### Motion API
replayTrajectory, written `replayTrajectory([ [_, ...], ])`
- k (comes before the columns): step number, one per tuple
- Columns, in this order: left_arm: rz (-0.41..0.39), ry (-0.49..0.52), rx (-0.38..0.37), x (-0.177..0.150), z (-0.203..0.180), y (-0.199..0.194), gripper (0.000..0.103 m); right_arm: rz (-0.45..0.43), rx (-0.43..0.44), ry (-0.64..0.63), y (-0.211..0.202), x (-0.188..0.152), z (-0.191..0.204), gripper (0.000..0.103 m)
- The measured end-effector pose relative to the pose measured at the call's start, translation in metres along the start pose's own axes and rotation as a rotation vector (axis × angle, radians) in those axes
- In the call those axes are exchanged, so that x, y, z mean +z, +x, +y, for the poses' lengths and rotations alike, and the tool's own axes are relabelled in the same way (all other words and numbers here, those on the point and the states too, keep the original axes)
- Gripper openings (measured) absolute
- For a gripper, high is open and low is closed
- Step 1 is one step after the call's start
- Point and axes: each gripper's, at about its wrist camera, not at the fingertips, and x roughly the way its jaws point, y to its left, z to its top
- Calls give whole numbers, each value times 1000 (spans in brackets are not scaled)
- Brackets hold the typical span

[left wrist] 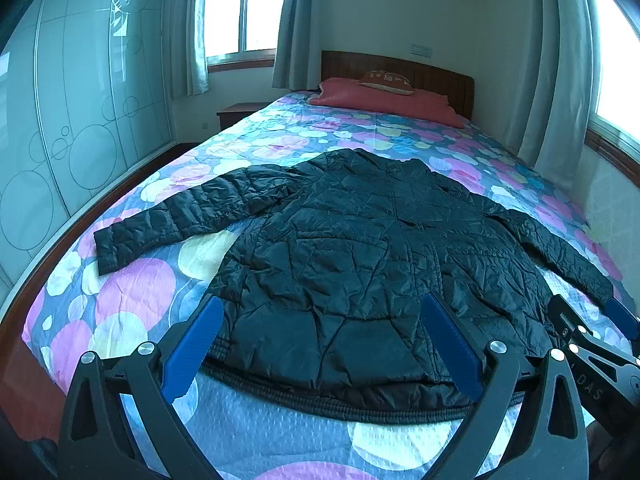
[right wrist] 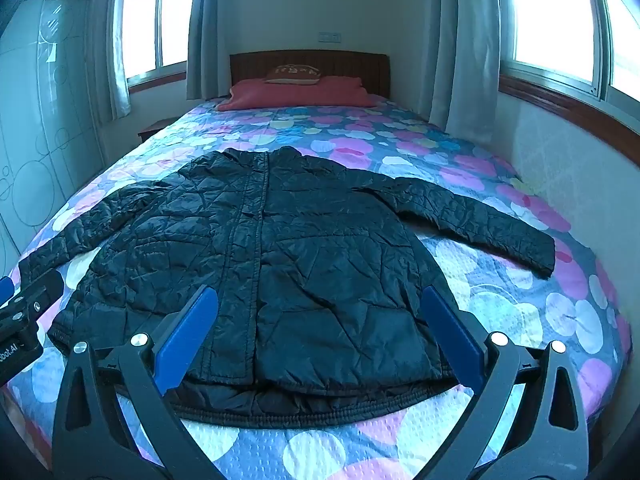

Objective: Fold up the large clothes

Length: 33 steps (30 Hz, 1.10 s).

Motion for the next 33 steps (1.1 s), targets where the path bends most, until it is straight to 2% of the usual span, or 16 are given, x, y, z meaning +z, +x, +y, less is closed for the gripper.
replayTrajectory([
  [33,9,11,-20,-1,-2,-4,98,1,0,-1,-3,-1,1,101],
])
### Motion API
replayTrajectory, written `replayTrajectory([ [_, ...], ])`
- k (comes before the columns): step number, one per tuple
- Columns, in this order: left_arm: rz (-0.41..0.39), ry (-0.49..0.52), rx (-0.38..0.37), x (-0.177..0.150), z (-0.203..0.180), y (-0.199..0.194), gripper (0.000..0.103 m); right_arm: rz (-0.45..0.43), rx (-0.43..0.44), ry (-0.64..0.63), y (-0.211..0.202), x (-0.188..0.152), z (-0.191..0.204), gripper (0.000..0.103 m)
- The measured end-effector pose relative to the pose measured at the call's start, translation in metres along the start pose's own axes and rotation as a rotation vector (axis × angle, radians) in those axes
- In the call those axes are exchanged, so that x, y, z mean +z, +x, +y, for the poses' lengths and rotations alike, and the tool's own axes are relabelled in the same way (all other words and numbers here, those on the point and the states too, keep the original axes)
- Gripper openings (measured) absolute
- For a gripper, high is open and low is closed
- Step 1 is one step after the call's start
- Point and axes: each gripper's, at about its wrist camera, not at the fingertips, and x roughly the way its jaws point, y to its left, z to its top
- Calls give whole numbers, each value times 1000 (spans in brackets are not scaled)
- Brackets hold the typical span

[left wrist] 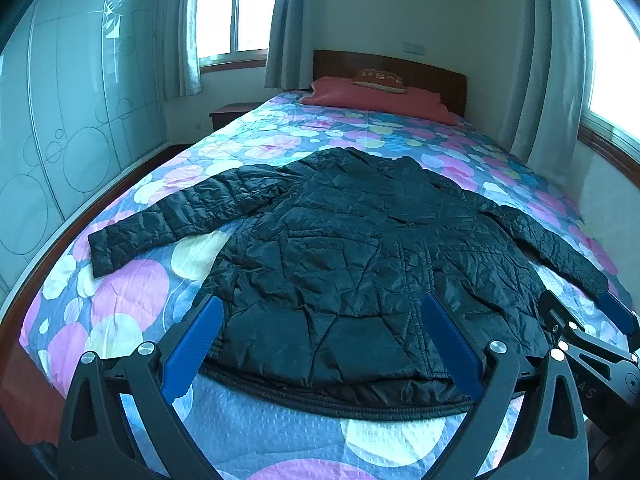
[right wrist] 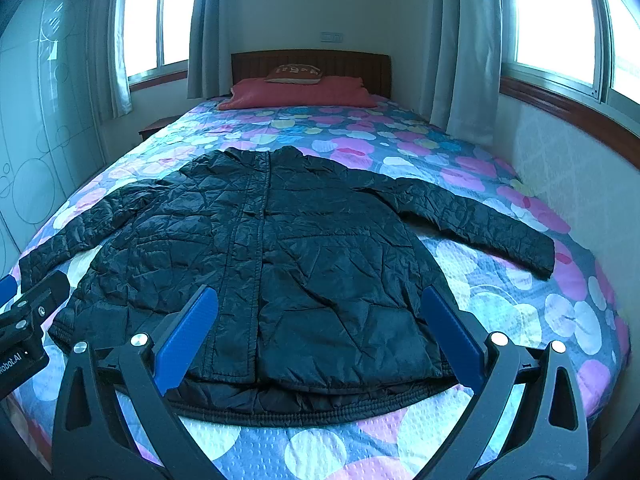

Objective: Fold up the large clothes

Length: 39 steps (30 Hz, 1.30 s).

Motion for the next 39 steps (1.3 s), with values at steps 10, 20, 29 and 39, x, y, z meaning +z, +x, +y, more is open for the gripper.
replayTrajectory([
  [10,0,-2,0,0,0,0,98,0,0,-2,-1,0,2,101],
  [20,2,-3,0,-2,3,0,98,3,-1,-4,-1,-1,3,101],
  [29,4,-5,2,-6,6,1,98,5,-1,-6,-1,-1,1,101],
  [39,10,-7,5,-9,8,3,98,8,1,-13,0,-7,10,101],
])
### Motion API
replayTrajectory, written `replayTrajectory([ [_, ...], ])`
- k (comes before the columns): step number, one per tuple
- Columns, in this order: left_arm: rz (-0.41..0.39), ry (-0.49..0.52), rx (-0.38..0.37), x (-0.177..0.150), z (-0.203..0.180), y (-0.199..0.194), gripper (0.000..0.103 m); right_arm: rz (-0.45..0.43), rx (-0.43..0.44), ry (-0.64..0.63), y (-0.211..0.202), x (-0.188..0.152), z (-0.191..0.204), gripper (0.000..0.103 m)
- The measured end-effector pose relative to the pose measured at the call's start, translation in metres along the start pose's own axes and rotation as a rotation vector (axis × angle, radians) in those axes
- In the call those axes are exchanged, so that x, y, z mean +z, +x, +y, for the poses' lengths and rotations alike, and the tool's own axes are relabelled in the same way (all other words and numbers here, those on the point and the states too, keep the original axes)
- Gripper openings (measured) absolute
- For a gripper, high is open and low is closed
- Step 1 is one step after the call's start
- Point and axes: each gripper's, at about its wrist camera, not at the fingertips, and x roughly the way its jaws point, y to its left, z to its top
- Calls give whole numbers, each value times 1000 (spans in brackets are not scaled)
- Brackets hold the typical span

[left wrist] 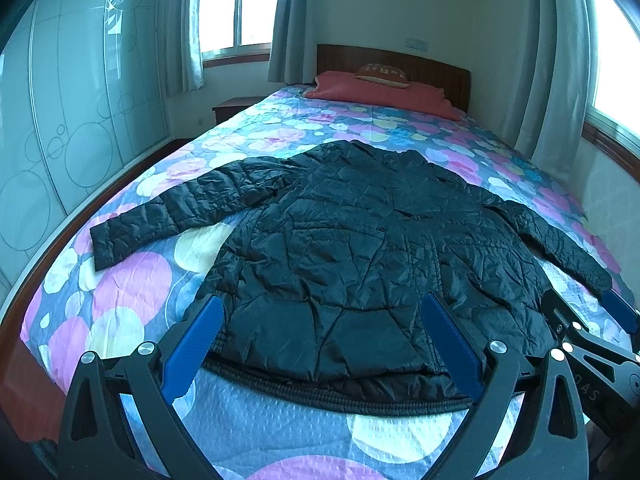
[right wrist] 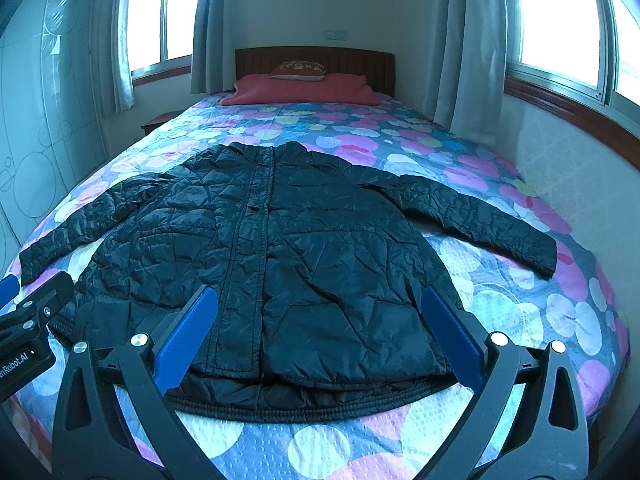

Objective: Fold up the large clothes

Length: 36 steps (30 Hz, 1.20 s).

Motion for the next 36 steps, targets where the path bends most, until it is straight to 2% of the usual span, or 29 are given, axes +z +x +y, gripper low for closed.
replayTrajectory([
  [30,9,1,0,-4,0,1,98,11,2,-8,4,-3,4,101],
  [36,29,-11,-10,-7,1,11,98,27,3,1,8,-4,2,101],
])
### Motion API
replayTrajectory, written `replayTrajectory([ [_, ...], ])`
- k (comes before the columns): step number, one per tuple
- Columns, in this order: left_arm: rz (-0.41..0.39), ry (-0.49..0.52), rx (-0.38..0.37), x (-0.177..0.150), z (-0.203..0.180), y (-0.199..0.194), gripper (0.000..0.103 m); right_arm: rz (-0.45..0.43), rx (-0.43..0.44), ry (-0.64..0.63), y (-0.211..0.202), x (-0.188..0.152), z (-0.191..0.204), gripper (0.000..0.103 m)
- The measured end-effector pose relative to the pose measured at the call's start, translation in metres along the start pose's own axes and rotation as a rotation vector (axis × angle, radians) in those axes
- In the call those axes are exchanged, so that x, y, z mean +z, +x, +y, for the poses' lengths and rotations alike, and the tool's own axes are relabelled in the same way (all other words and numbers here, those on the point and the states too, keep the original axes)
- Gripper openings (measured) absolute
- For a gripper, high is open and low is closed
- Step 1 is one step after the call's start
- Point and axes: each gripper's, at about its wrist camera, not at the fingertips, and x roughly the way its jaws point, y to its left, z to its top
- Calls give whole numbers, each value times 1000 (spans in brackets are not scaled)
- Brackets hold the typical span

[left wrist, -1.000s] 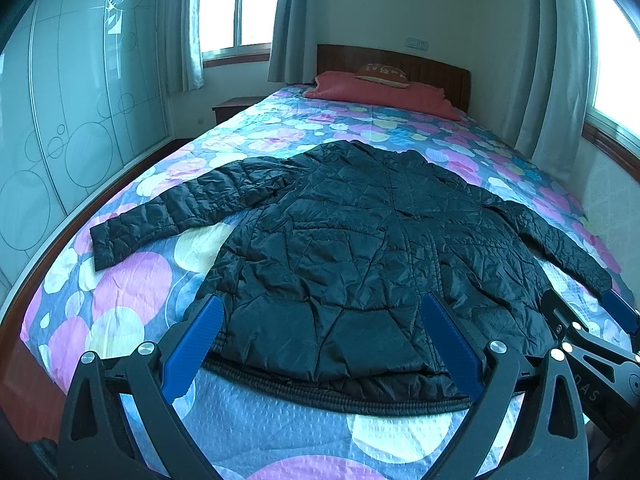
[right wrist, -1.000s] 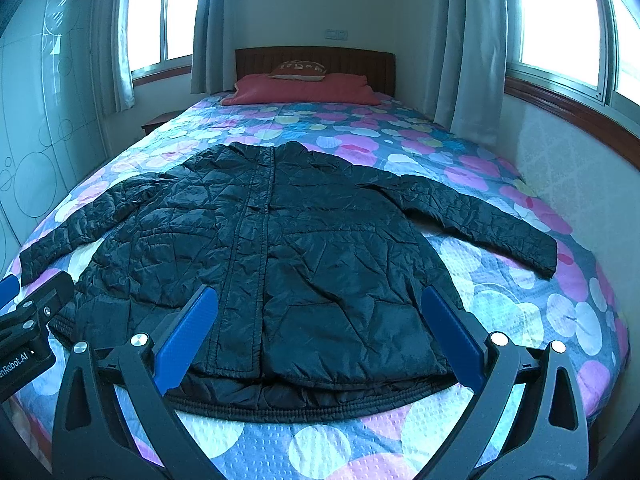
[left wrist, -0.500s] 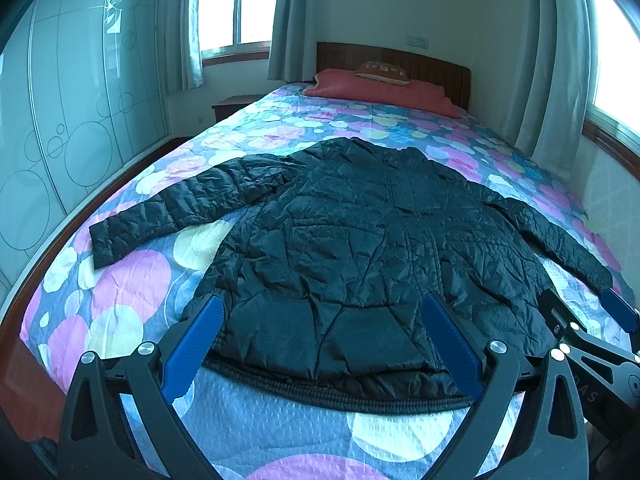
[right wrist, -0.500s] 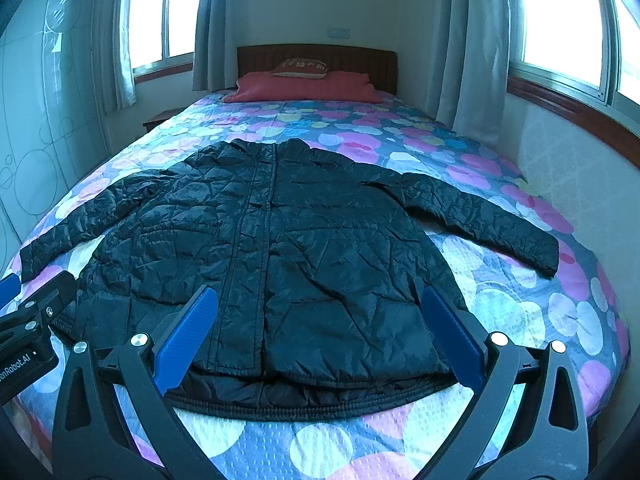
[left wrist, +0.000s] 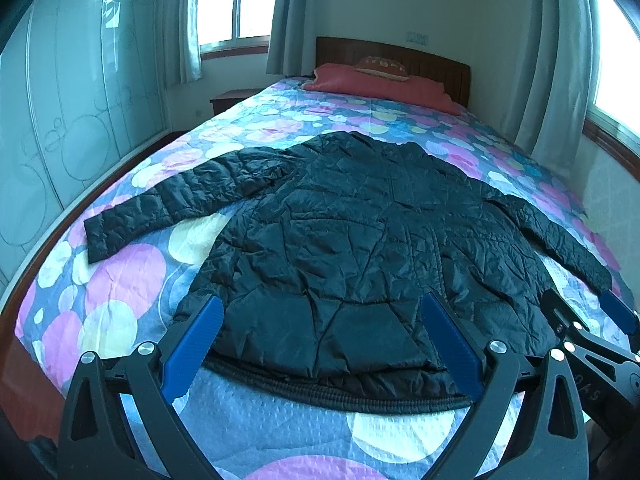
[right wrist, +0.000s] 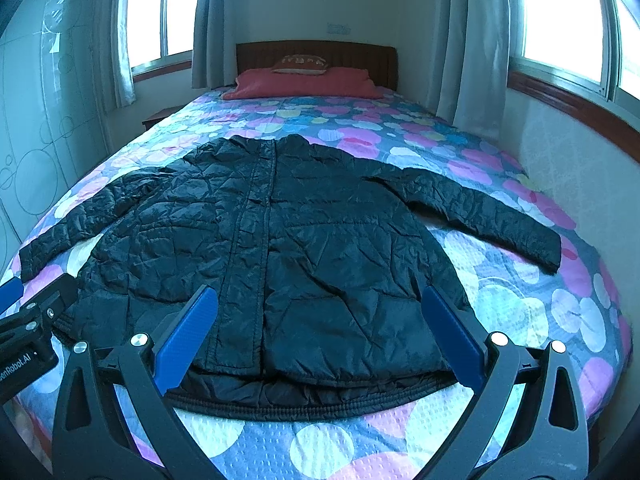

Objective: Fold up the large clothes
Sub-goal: 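Grasp the jacket sleeve cuff nearest the right tool with the right tool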

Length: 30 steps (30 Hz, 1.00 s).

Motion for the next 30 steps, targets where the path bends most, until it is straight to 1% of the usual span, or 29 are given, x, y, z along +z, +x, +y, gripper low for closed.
replayTrajectory([
  [4,12,-25,4,3,8,12,98,11,-6,19,9,0,-9,101],
  [7,35,-64,20,7,18,28,98,21,-4,57,20,0,-22,101],
  [10,60,-117,28,9,31,46,98,19,-4,106,30,-1,-41,101],
  [12,85,-143,38,11,41,58,98,10,7,174,36,-3,-61,101],
  [13,95,-153,52,12,45,64,98,12,14,223,42,-3,-76,101],
  [15,108,-170,78,12,53,75,98,24,19,288,51,-4,-97,97],
  [17,119,-199,106,12,63,85,98,30,7,358,61,-5,-125,77],
  [20,134,-244,129,12,75,96,98,46,-8,457,76,-7,-165,76],
  [23,143,-270,163,13,83,105,98,33,-23,565,89,-12,-211,76],
  [25,146,-275,181,14,87,110,98,24,-15,656,96,-17,-242,76],
  [27,153,-278,202,14,89,114,98,16,7,790,108,-27,-279,76],
  [28,155,-276,210,15,90,116,98,13,13,822,111,-30,-289,76],
  [30,159,-269,231,16,91,120,98,9,25,933,124,-39,-319,76],
])
